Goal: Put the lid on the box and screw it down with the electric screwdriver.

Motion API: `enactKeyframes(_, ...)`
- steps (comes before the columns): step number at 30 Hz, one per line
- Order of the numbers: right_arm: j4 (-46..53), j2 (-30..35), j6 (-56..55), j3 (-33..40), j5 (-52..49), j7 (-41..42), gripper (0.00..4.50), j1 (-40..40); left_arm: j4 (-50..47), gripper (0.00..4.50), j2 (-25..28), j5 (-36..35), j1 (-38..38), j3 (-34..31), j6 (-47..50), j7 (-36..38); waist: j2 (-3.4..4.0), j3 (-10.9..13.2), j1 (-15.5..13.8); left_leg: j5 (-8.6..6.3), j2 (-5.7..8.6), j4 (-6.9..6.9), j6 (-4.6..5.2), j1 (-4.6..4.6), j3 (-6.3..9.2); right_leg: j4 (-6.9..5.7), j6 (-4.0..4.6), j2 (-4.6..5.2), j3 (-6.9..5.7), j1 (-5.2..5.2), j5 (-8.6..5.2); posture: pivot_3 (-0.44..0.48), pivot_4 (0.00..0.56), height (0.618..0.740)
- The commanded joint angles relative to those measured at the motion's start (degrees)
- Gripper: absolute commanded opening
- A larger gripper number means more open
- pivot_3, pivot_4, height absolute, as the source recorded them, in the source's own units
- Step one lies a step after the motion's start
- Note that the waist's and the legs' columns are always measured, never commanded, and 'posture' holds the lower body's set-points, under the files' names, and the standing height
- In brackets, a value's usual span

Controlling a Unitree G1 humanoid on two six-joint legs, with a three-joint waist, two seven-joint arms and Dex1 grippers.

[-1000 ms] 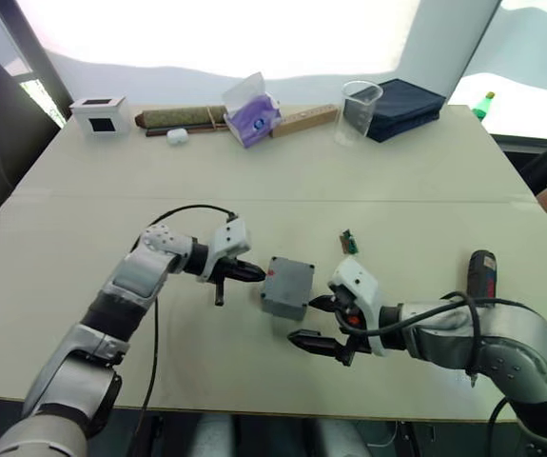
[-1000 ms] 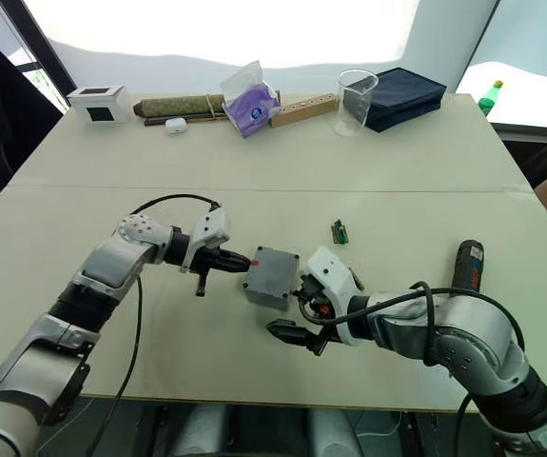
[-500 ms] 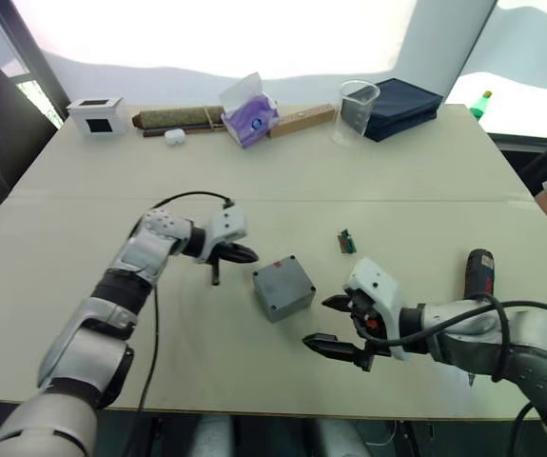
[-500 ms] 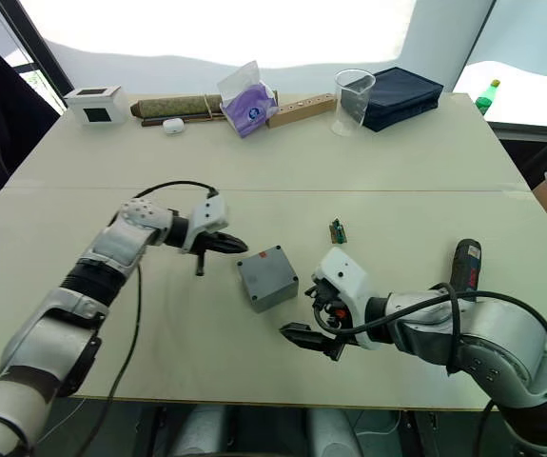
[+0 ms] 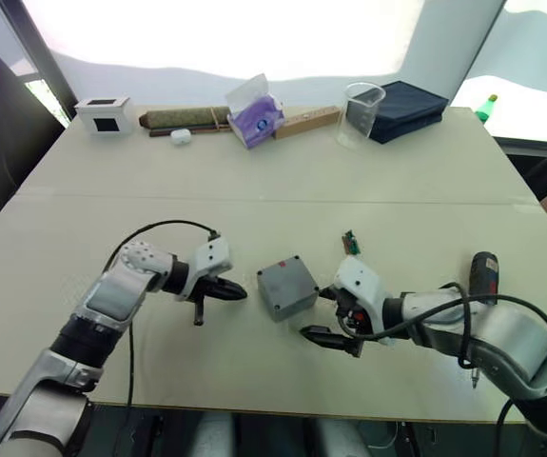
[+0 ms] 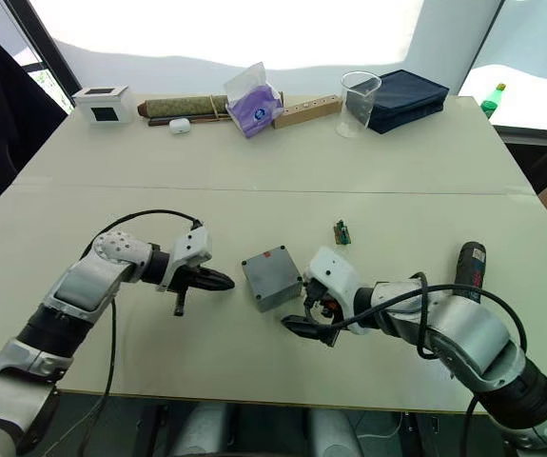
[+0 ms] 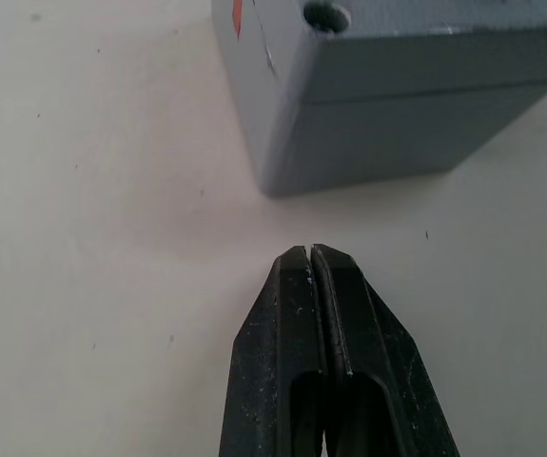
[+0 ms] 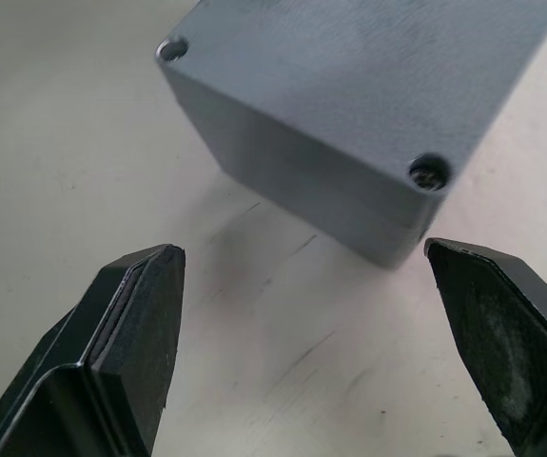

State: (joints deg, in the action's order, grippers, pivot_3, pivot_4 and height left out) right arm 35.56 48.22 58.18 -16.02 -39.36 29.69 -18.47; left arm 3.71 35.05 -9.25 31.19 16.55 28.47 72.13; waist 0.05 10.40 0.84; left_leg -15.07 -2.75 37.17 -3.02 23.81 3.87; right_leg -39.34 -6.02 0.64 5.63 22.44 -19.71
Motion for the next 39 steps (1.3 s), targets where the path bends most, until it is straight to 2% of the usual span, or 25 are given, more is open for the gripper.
enactKeyframes(1, 1.87, -0.74, -0.52, 0.04, 0.86, 1.99, 4.42, 0.08, -0.28, 0.00, -1.05, -0.58, 1.85, -0.58, -0.53, -1.15, 0.00, 0.00, 0.14, 0.00, 0.00, -0.01, 0.00, -0.01, 0.00, -0.01, 0.00, -0.01, 0.00, 0.00, 0.00, 0.000, 0.150, 0.737)
enactKeyframes(9, 5.13, -2.07, 1.63, 1.64, 0.28, 1.88, 4.42, 2.89, 1.90, 0.00, -3.56, -0.48, 3.64, -0.17, -1.82, -1.98, 0.00, 0.00, 0.17, 0.00, 0.00, -0.01, 0.00, -0.04, 0.01, -0.03, 0.00, -0.01, 0.00, -0.01, 0.00, 0.000, 0.150, 0.737)
enactKeyframes(21, 6.53, -3.22, 3.78, 3.44, 0.84, 1.11, 4.42, 3.98, 2.82, 0.00, -3.36, -0.32, 4.03, -0.11, -3.11, -1.49, -0.01, 0.00, 0.11, 0.00, 0.00, -0.01, 0.00, -0.05, 0.01, -0.03, 0.00, -0.01, 0.00, -0.02, 0.00, 0.000, 0.150, 0.737)
enactKeyframes(23, 7.01, -2.60, 3.93, 5.29, 0.30, 1.33, 4.42, 4.68, 3.28, 0.00, -3.14, -0.24, 4.19, -0.83, -3.62, -2.03, 0.00, 0.00, 0.09, 0.00, 0.00, -0.01, 0.00, -0.05, 0.01, -0.03, 0.00, -0.01, 0.00, -0.02, 0.00, 0.000, 0.150, 0.737)
enactKeyframes(26, 9.40, -2.59, 1.32, 14.85, -2.05, 1.44, 4.42, 7.53, 4.06, 0.00, -3.43, -4.06, 6.03, -4.96, -0.44, -2.46, -0.02, 0.00, 0.00, 0.00, 0.00, -0.01, 0.00, -0.05, 0.00, -0.04, 0.00, 0.00, 0.00, -0.02, 0.00, 0.000, 0.150, 0.737)
enactKeyframes(28, 10.69, -6.65, -7.77, 21.37, -1.39, 1.54, 4.42, 9.86, 4.63, 0.00, -4.81, -8.04, 8.31, -8.91, 2.97, -3.94, -0.09, 0.02, -0.06, 0.00, 0.00, 0.00, 0.00, -0.04, 0.01, -0.04, 0.00, 0.00, 0.00, -0.02, 0.00, 0.000, 0.150, 0.737)
enactKeyframes(30, 10.70, -6.86, -6.78, 26.21, -3.95, 1.18, 4.42, 10.97, 4.97, 0.00, -5.37, -9.93, 10.00, -11.22, 4.33, -4.92, -0.09, 0.01, -0.06, 0.00, 0.00, 0.00, 0.00, -0.04, 0.05, -0.04, 0.00, -0.01, -0.06, -0.06, 0.00, 0.000, 0.150, 0.737)
enactKeyframes(32, 8.74, -7.50, -4.87, 32.37, -8.77, -0.49, 4.42, 9.94, 4.70, 0.00, -6.58, -8.83, 11.42, -13.09, 1.72, -9.43, -0.09, 0.01, -0.05, 0.00, 0.01, 0.01, 0.00, -0.06, 0.05, -0.03, -0.01, 0.00, -0.07, -0.13, 0.00, 0.000, 0.150, 0.737)
enactKeyframes(34, 3.12, -9.89, -3.21, 36.68, -13.43, -4.07, 4.42, 6.79, 3.86, 0.00, -7.53, -8.53, 12.11, -13.28, 0.86, -11.28, -0.12, 0.00, 0.18, 0.00, 0.01, 0.00, 0.00, -0.15, 0.05, -0.01, -0.01, 0.02, -0.06, -0.22, 0.00, 0.000, 0.150, 0.737)
enactKeyframes(36, -3.08, -11.44, -6.67, 34.74, -6.66, -7.51, 4.42, 3.96, 3.10, 0.00, -8.78, -10.36, 12.80, -12.80, 1.91, -10.34, -0.11, -0.01, 0.36, 0.00, 0.00, -0.04, -0.01, -0.29, -0.01, -0.06, 0.00, 0.01, 0.00, -0.28, 0.01, 0.000, 0.150, 0.737)
enactKeyframes(39, -7.24, -11.22, -10.31, 29.20, 1.76, -8.97, 4.42, 3.58, 3.34, 0.00, -8.51, -10.21, 13.43, -10.13, 2.82, -7.44, -0.10, -0.01, 0.29, 0.01, 0.01, -0.08, -0.01, -0.35, -0.03, -0.10, 0.00, -0.01, 0.01, -0.26, 0.01, 0.000, 0.150, 0.737)
